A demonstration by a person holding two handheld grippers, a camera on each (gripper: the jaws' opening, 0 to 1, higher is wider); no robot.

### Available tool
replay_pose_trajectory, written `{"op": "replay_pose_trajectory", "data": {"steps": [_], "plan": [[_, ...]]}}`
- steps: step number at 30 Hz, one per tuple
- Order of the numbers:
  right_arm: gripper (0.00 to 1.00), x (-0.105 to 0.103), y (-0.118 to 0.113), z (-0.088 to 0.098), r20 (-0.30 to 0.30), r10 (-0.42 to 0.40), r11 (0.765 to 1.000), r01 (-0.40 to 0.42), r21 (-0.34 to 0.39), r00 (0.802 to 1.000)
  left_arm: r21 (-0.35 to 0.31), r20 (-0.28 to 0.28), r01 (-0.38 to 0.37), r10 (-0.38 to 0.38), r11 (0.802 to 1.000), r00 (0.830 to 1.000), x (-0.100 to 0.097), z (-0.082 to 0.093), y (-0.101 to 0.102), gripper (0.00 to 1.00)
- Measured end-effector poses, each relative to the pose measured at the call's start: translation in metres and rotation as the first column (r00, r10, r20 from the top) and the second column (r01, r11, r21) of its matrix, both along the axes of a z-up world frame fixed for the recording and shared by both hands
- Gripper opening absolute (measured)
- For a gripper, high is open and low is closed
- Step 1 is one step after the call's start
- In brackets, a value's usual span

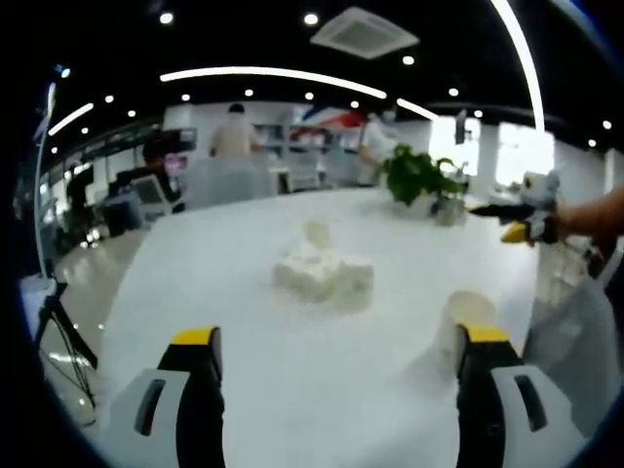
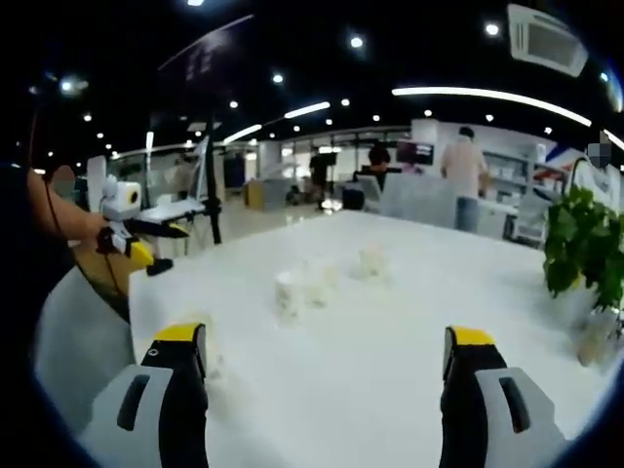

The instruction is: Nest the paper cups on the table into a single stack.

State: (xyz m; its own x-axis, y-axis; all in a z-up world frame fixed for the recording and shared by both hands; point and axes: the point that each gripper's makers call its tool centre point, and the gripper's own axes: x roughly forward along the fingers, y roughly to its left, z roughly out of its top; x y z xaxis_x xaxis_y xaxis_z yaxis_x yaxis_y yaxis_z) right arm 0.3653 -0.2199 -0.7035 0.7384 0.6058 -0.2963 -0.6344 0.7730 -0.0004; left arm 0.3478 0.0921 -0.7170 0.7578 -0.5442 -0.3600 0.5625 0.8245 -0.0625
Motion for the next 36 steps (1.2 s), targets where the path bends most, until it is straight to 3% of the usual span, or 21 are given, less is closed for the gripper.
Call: {"op": "replay_pose_trajectory", "data": {"steps": [14, 36], "plan": [[0.99, 0.018, -0.005, -0.01, -0.001, -0.014, 1.0, 0.014, -0.005, 1.0, -0.002, 0.004, -0.004, 0.004, 1.0, 1.0, 0.011, 0.001, -0.001, 0.99], [0.99, 0.077, -0.003, -0.015, 0.036, -0.028, 1.0, 0.028, -0.014, 0.999, 0.007, -0.006, -0.01, 0.01, 1.0, 1.0, 0.012, -0.005, 0.003, 0.99]]}}
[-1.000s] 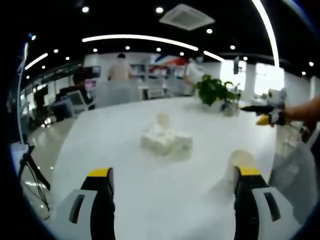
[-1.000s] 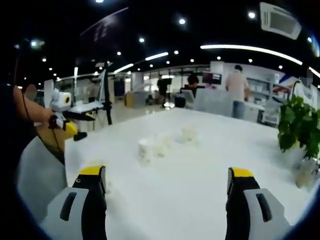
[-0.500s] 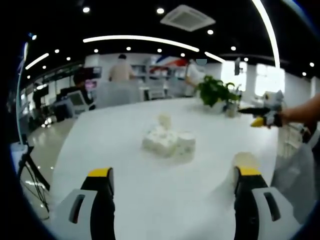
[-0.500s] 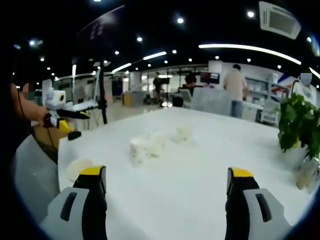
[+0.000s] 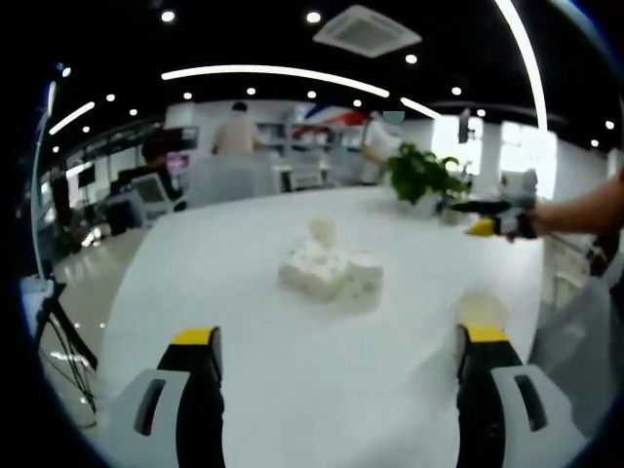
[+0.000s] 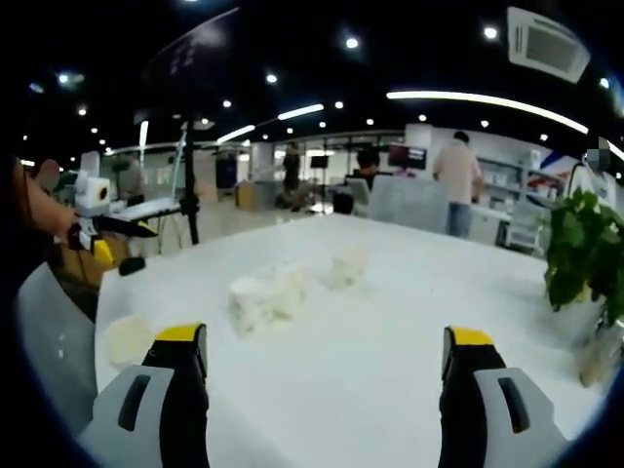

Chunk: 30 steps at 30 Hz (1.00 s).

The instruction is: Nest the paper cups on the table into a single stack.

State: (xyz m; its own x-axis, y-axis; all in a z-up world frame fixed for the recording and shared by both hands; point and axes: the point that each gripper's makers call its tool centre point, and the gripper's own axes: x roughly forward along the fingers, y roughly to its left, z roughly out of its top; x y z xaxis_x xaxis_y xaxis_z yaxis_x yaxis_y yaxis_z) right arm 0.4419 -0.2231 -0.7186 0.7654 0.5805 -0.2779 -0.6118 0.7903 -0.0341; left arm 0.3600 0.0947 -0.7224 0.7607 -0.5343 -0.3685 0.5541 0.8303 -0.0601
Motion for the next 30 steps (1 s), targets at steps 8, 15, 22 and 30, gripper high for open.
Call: {"op": "replay_pose_trajectory", "data": {"steps": [8, 15, 22, 30], "plan": [[1.0, 0.016, 0.005, -0.008, -0.007, 0.007, 1.0, -0.007, -0.008, 1.0, 0.0, -0.003, 0.0, 0.0, 1.0, 1.0, -0.001, 0.0, -0.001, 0.99], [1.0, 0.033, 0.014, -0.009, -0.008, 0.016, 1.0, -0.016, 0.0, 1.0, 0.002, -0.008, -0.001, 0.001, 1.0, 1.0, 0.0, -0.001, 0.001, 0.99], [1.0, 0.055, 0.025, -0.009, -0.007, 0.031, 1.0, -0.031, 0.001, 0.999, 0.007, -0.016, 0.005, -0.005, 1.0, 1.0, 0.002, -0.005, -0.001, 0.99], [1.0, 0.081, 0.034, -0.016, -0.007, 0.028, 1.0, -0.028, 0.008, 1.0, 0.017, -0.031, 0.014, -0.013, 1.0, 0.999, 0.001, -0.014, -0.001, 0.99]]}}
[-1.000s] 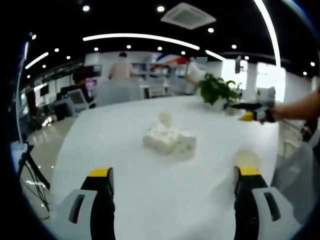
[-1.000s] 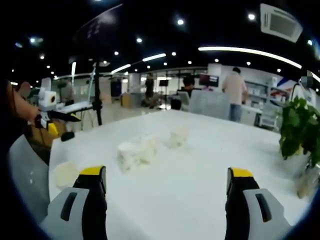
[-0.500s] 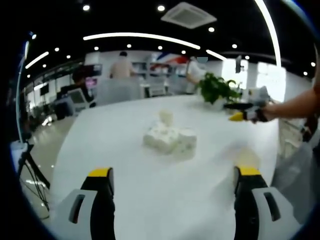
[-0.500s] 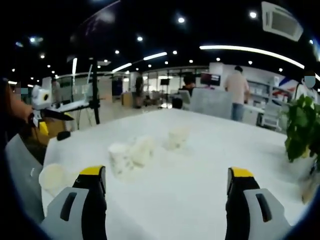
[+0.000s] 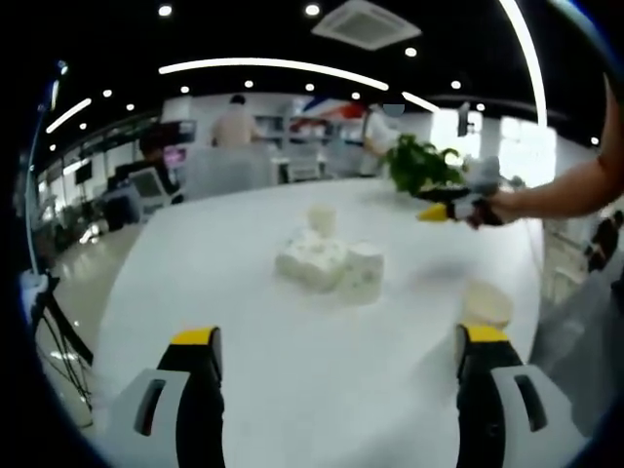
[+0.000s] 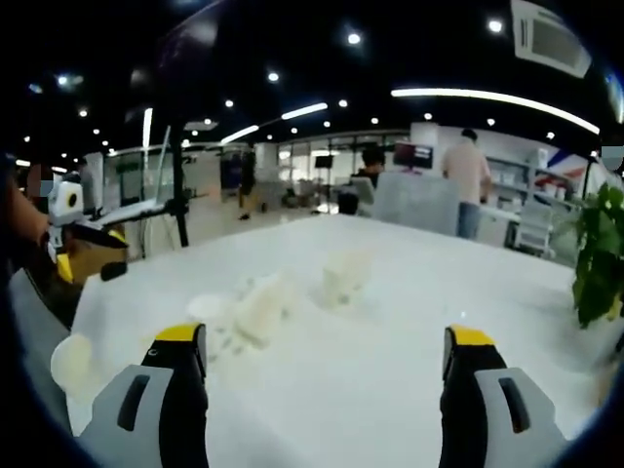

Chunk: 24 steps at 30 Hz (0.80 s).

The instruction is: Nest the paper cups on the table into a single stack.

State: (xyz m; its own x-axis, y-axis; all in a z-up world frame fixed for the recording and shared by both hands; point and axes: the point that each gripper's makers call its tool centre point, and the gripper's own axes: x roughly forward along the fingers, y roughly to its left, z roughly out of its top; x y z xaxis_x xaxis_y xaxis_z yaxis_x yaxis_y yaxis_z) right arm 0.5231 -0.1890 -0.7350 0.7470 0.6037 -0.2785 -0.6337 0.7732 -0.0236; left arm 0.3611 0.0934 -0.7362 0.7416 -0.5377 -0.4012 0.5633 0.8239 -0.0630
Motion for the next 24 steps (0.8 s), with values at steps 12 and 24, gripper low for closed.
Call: {"op": "replay_pose_trajectory", "data": {"steps": [12, 24], "plan": [[1.0, 0.033, 0.019, -0.008, 0.0, 0.004, 1.0, -0.004, 0.03, 1.0, 0.007, 0.024, 0.009, -0.009, 1.0, 1.0, 0.003, -0.004, -0.003, 0.98], [0.96, 0.069, 0.032, -0.018, -0.015, -0.012, 0.999, 0.013, 0.039, 1.0, -0.005, -0.008, 0.006, -0.006, 1.0, 1.0, -0.002, -0.016, -0.007, 0.99]]}}
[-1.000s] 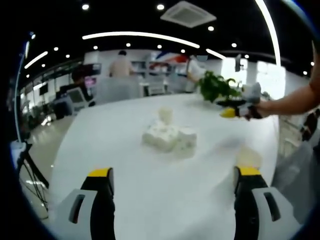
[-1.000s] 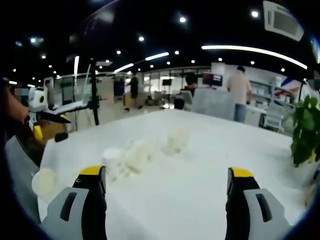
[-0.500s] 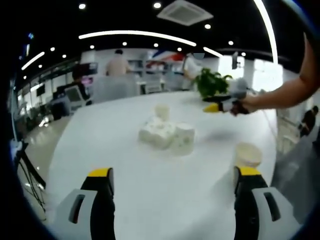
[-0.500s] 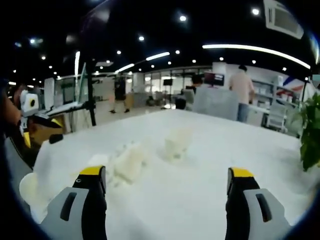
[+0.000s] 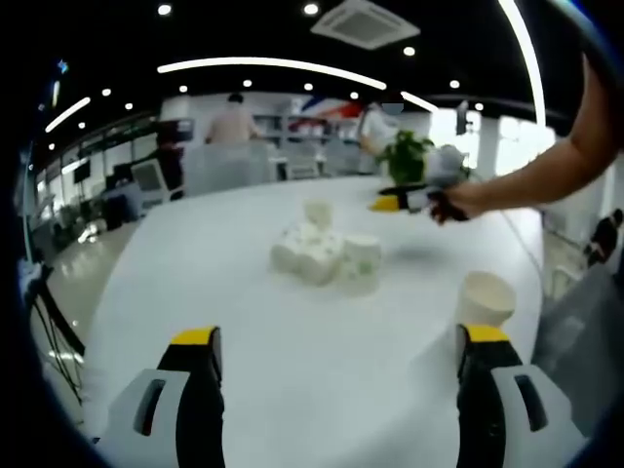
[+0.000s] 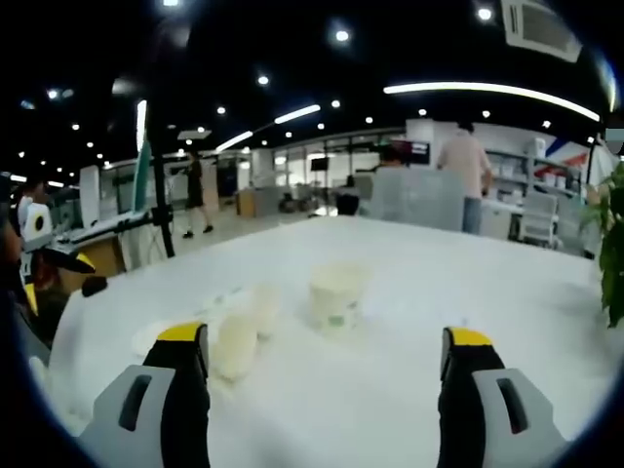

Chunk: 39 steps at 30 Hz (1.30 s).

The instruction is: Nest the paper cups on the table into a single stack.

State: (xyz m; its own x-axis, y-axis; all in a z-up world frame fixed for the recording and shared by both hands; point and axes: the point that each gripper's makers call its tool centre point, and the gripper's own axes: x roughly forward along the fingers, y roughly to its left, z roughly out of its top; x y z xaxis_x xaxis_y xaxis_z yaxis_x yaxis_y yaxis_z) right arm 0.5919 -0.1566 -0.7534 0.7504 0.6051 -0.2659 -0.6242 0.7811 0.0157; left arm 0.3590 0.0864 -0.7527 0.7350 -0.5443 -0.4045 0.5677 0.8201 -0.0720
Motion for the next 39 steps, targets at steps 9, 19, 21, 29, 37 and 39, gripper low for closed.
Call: {"op": "replay_pose_trajectory", "data": {"steps": [9, 19, 21, 29, 37, 39], "plan": [[0.93, 0.024, 0.024, -0.007, -0.001, 0.039, 0.999, -0.039, -0.027, 0.999, -0.005, -0.013, -0.01, 0.01, 1.0, 1.0, -0.005, -0.002, 0.002, 0.99], [0.89, 0.054, 0.045, -0.008, -0.008, 0.024, 0.999, -0.024, -0.026, 1.0, -0.01, -0.039, -0.01, 0.01, 1.0, 0.999, -0.012, -0.009, 0.0, 0.99], [0.89, 0.06, 0.048, -0.007, -0.009, 0.018, 1.0, -0.018, -0.011, 1.0, -0.01, -0.044, -0.012, 0.011, 1.0, 0.999, -0.012, -0.01, 0.001, 0.99], [0.8, 0.081, 0.054, -0.012, -0.015, -0.013, 1.0, 0.013, -0.02, 1.0, -0.001, -0.058, -0.008, 0.008, 1.0, 0.998, -0.015, -0.012, 0.002, 0.99], [0.66, 0.086, 0.063, -0.034, -0.062, -0.002, 0.998, -0.002, -0.064, 0.998, 0.001, -0.07, -0.006, 0.006, 1.0, 0.998, -0.014, -0.013, 0.004, 0.99], [0.65, 0.088, 0.065, -0.037, -0.07, -0.002, 0.998, -0.002, -0.066, 0.998, 0.006, -0.071, -0.002, 0.003, 1.0, 0.998, -0.013, -0.013, 0.003, 0.99]]}}
